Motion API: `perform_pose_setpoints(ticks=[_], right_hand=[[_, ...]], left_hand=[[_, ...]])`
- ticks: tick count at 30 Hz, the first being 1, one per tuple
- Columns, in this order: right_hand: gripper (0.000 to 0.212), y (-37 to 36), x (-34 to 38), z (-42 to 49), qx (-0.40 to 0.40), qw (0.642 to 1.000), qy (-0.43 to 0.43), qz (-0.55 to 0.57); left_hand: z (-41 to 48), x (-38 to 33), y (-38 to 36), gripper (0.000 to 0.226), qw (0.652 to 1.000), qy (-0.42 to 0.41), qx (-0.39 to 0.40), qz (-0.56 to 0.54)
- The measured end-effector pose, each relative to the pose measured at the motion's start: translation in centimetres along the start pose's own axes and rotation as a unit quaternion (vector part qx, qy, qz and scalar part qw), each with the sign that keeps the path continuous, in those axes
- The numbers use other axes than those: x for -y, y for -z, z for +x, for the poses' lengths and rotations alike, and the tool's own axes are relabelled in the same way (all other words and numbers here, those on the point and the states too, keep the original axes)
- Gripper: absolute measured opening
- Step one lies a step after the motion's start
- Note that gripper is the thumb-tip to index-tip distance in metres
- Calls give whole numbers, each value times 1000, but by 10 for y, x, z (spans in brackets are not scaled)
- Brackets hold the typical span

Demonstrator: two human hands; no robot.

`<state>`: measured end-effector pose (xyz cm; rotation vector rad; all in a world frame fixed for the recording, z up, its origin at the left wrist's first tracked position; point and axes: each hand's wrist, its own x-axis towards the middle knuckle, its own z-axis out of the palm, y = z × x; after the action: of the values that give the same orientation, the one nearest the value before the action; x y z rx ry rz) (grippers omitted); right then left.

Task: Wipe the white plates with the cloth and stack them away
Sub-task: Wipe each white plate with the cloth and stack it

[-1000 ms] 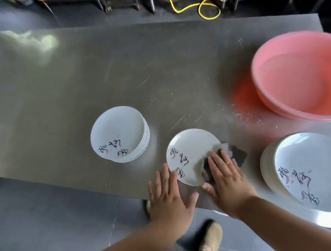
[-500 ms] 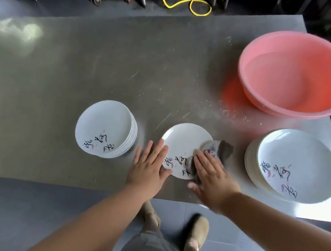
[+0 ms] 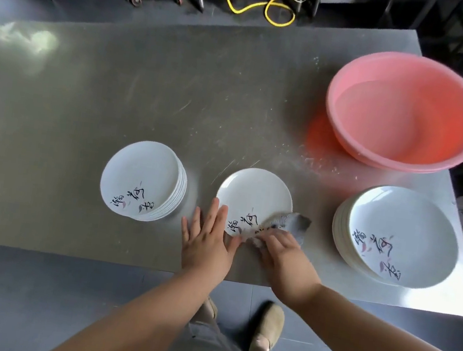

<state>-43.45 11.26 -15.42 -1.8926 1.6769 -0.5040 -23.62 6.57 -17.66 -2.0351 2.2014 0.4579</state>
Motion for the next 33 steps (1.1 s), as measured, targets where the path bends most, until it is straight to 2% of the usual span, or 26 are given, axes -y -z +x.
perform_pose_setpoints(ticks=[3, 5, 7, 8, 10, 11, 13, 14, 15, 17, 19, 22, 24, 25, 26, 29, 32, 33], right_hand=[[25, 43, 6, 14, -33, 987, -111, 113], [20, 66, 0, 28, -7, 970, -190, 150], [25, 81, -12, 47, 25, 960, -262, 99], [34, 85, -16, 58, 53, 955, -284, 62], [44, 83, -18, 78, 144, 949, -281, 10], [47, 79, -15, 85, 177, 942, -286, -4], [47, 68, -13, 94, 203, 933, -296, -29], [44, 66, -11, 96, 209, 932, -294, -44], [42, 65, -9, 96, 209, 934, -283, -64], [40, 70, -6, 90, 177, 941, -286, -38], [32, 82, -1, 77, 83, 954, -281, 64], [29, 102, 15, 58, -77, 947, -194, 245], [33, 118, 28, 50, -106, 919, -122, 360], [36, 126, 33, 49, -110, 919, -96, 367], [37, 133, 35, 48, -112, 926, -79, 352], [30, 152, 43, 49, -138, 946, -67, 285], [30, 174, 54, 53, -251, 940, -109, 202], [30, 184, 61, 53, -283, 927, -101, 226]], left_hand=[[1, 1, 16, 69, 999, -10, 18, -31], [2, 1, 28, 65, 996, -9, 0, -83], [9, -1, 42, 58, 986, 48, -10, -157], [16, -4, 51, 52, 974, 94, 9, -205], [32, -11, 67, 43, 941, 170, 95, -278], [38, -16, 76, 48, 913, 210, 142, -320], [45, -24, 91, 56, 827, 304, 214, -422], [46, -26, 98, 62, 795, 334, 236, -447], [47, -26, 103, 71, 778, 340, 251, -464], [46, -27, 114, 90, 752, 331, 262, -506], [46, -28, 125, 101, 704, 318, 245, -587], [42, -31, 149, 87, 565, 288, 181, -752], [32, -37, 175, 53, 508, 257, 140, -810], [31, -36, 182, 29, 519, 244, 121, -810], [27, -37, 190, 9, 515, 224, 107, -820], [15, -36, 213, 38, 535, 163, 69, -826], [2, -37, 236, 38, 547, 108, 82, -826], [1, -36, 240, 37, 550, 99, 74, -826]])
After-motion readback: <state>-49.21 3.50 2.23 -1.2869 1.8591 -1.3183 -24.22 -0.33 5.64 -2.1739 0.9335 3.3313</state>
